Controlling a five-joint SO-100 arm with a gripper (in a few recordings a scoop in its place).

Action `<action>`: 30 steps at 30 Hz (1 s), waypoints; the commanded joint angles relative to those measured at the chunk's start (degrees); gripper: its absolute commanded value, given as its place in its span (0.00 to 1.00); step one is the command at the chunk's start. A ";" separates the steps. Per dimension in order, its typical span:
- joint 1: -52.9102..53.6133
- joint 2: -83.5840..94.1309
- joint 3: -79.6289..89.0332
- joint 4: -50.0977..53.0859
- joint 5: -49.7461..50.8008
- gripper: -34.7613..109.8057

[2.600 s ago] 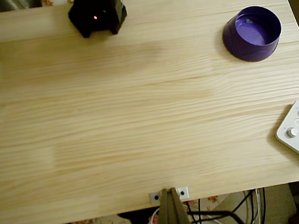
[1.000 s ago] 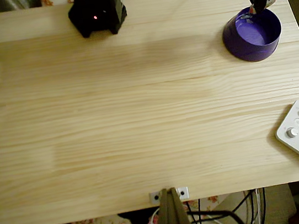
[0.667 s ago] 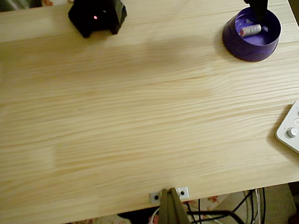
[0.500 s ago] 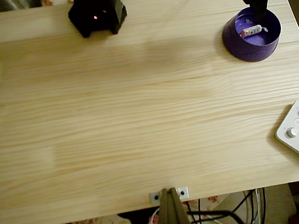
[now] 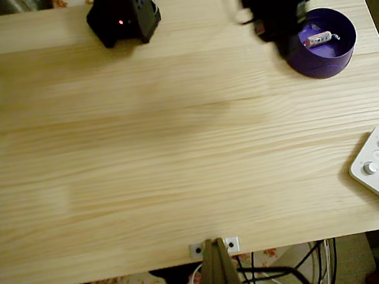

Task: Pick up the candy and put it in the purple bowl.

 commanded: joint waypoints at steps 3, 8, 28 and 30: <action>11.51 18.11 5.54 4.04 1.58 0.24; 25.49 27.25 12.04 5.10 2.46 0.24; 57.22 54.05 35.95 4.92 24.08 0.23; 57.22 57.57 39.46 4.75 24.35 0.23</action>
